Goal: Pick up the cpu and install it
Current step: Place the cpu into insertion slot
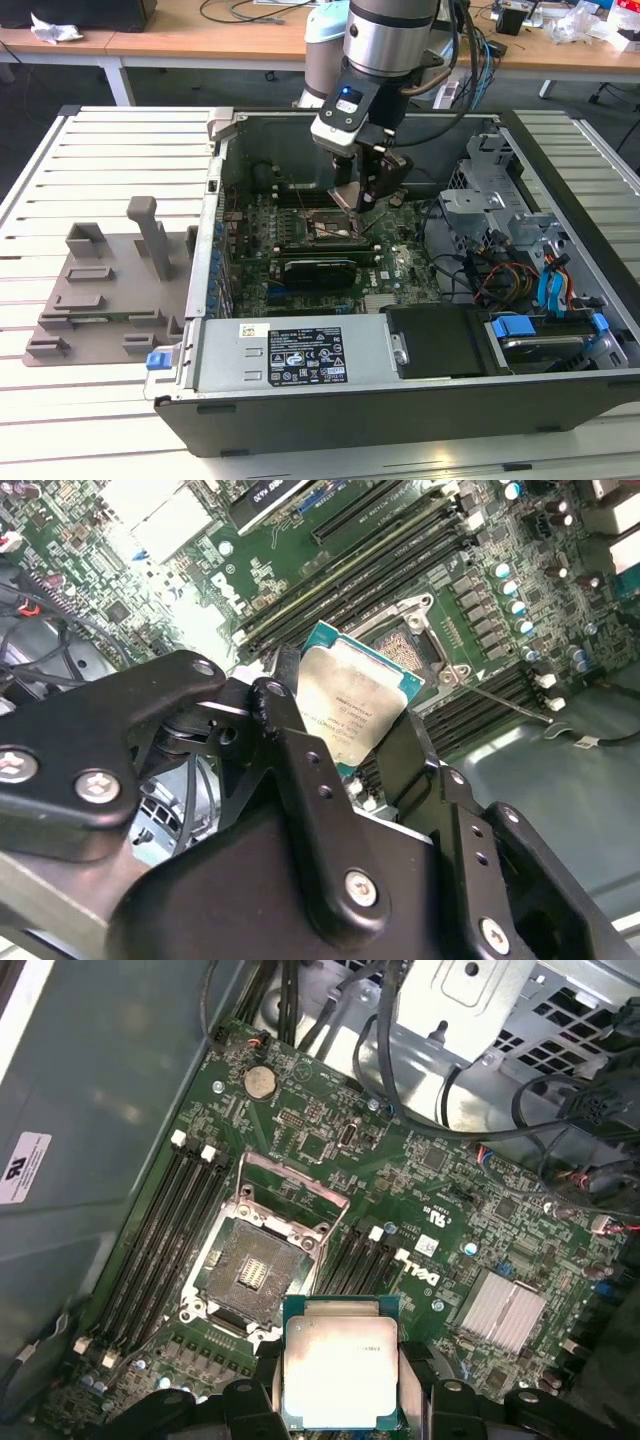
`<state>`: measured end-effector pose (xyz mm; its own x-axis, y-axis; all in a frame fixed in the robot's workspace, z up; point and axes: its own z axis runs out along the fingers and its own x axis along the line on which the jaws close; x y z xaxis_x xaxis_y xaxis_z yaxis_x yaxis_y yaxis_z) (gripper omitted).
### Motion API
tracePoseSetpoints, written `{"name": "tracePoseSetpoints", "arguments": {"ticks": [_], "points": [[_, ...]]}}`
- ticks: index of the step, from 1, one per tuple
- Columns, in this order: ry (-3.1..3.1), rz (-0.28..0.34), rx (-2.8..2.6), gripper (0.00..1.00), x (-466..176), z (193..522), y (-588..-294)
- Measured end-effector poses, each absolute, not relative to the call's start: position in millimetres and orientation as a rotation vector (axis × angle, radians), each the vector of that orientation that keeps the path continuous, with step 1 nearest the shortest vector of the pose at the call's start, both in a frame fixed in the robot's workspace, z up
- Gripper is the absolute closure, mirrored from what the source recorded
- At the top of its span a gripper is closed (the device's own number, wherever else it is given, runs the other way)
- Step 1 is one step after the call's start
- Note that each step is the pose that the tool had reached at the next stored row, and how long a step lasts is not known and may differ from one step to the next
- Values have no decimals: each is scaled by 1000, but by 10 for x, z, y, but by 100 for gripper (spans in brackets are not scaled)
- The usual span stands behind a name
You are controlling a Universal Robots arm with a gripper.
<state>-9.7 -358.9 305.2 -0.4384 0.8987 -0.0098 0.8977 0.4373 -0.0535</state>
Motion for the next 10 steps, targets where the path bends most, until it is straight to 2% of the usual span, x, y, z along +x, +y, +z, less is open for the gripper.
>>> {"name": "tracePoseSetpoints", "arguments": {"ticks": [10], "points": [[-2581, 78, -1751, 45, -97, 3050, -3590]]}}
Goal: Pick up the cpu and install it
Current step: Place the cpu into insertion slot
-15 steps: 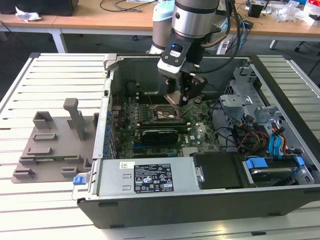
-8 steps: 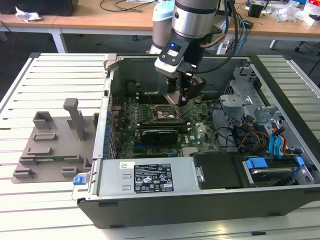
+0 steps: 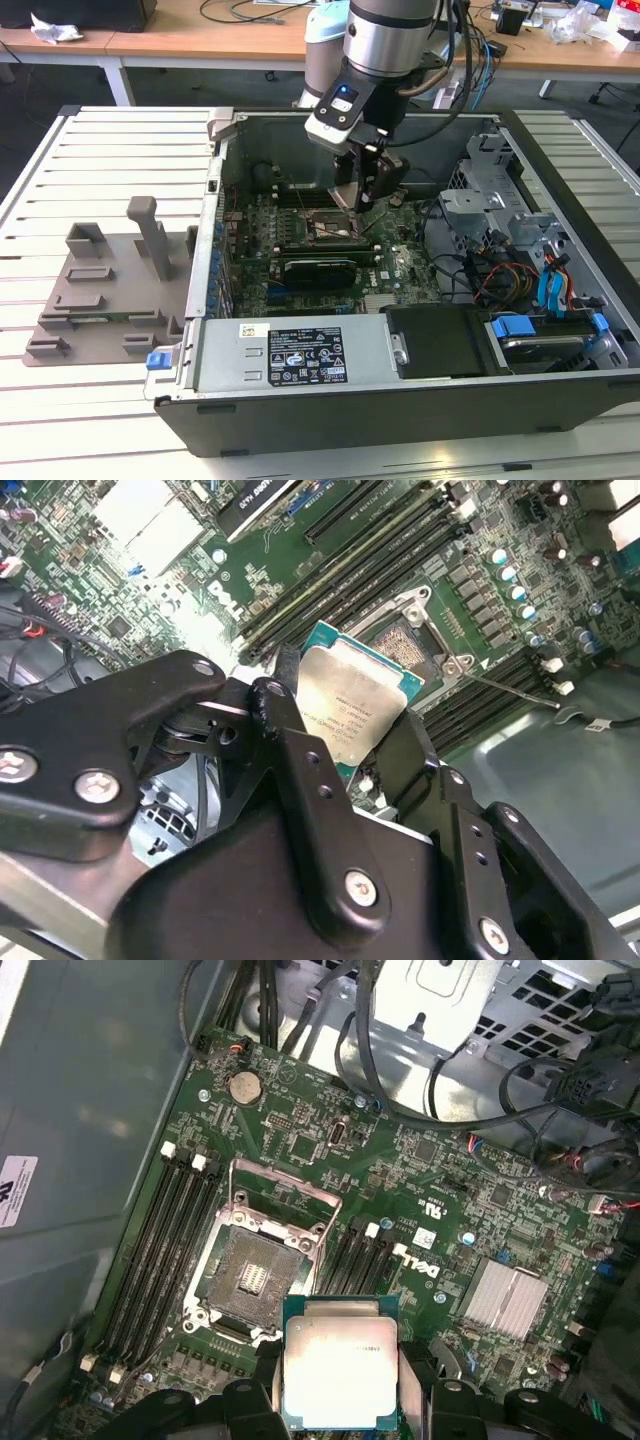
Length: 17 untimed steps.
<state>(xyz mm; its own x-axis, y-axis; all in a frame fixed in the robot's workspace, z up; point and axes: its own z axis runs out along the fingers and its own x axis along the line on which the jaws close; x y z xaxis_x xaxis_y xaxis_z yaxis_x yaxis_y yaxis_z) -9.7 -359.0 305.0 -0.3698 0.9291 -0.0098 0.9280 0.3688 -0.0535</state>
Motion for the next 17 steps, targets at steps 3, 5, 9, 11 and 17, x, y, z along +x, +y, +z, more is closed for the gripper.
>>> {"name": "tracePoseSetpoints", "arguments": {"ticks": [3, 5, 9, 11, 17], "points": [[-2556, 77, -1786, 45, -97, 3049, -3590], [-2543, 77, -1804, 45, -97, 3049, -3589], [-2533, 77, -1818, 45, -97, 3048, -3590], [-2527, 77, -1825, 45, -97, 3048, -3590], [-2518, 77, -1837, 45, -97, 3045, -3590]]}}
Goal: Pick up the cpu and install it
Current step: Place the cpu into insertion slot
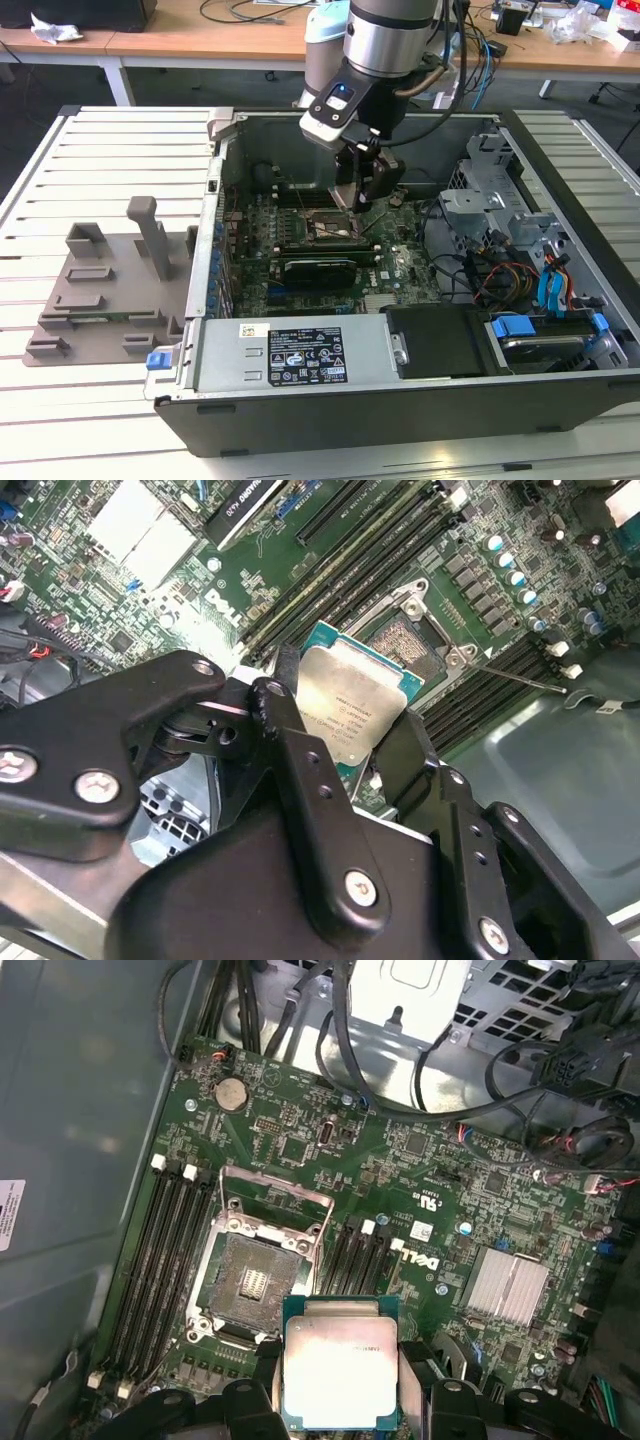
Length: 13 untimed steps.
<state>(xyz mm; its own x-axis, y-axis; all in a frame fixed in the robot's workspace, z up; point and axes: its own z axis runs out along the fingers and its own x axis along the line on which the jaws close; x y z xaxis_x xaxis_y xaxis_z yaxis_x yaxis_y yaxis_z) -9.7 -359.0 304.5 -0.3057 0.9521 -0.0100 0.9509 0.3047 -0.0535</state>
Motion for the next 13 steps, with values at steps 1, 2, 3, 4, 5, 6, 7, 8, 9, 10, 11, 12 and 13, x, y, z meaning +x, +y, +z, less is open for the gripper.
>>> {"name": "tracePoseSetpoints", "arguments": {"ticks": [1, 2, 3, 4, 5, 6, 7, 8, 9, 10, 11, 12, 13], "points": [[-2516, 76, -1840, 45, -97, 3044, -3590], [-2514, 76, -1843, 45, -97, 3043, -3590], [-2510, 76, -1848, 45, -97, 3043, -3590], [-2507, 76, -1852, 45, -97, 3043, -3590], [-2494, 76, -1869, 45, -97, 3042, -3589], [-2443, 75, -1933, 45, -97, 3037, -3590], [-2374, 74, -2015, 45, -97, 3031, -3590], [-2369, 73, -2021, 45, -97, 3030, -3590], [-2365, 73, -2025, 45, -97, 3030, -3590], [-2358, 73, -2033, 45, -97, 3029, -3590], [-2352, 73, -2040, 45, -97, 3029, -3590], [-2349, 73, -2043, 45, -97, 3028, -3589], [-2347, 73, -2045, 45, -97, 3028, -3589]]}}
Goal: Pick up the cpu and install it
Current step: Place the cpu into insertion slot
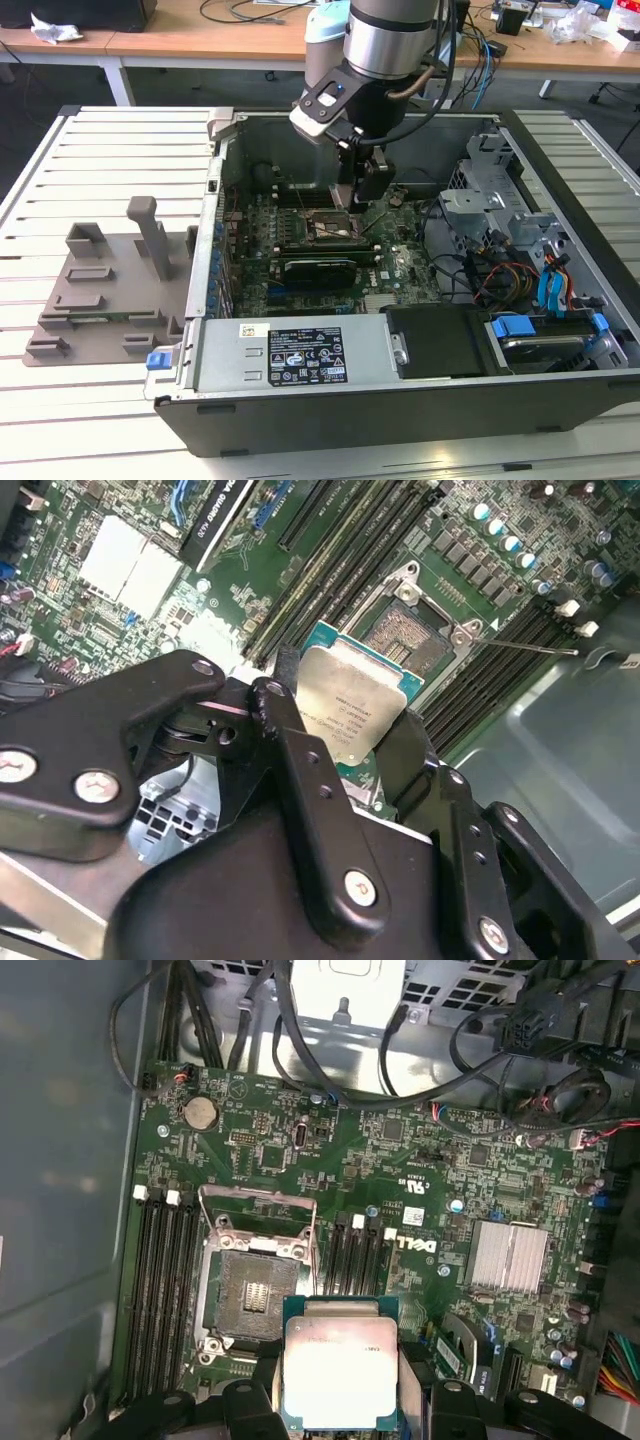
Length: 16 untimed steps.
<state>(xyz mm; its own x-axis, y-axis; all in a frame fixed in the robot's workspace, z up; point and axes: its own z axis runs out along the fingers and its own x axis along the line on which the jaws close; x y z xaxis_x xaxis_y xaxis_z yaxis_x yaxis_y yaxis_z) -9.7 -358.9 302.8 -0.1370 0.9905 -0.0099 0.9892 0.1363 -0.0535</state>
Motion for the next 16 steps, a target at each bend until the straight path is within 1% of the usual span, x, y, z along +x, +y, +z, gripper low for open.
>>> {"name": "tracePoseSetpoints", "arguments": {"ticks": [16], "points": [[-2293, 72, -2104, 45, -97, 3025, -3590]]}}
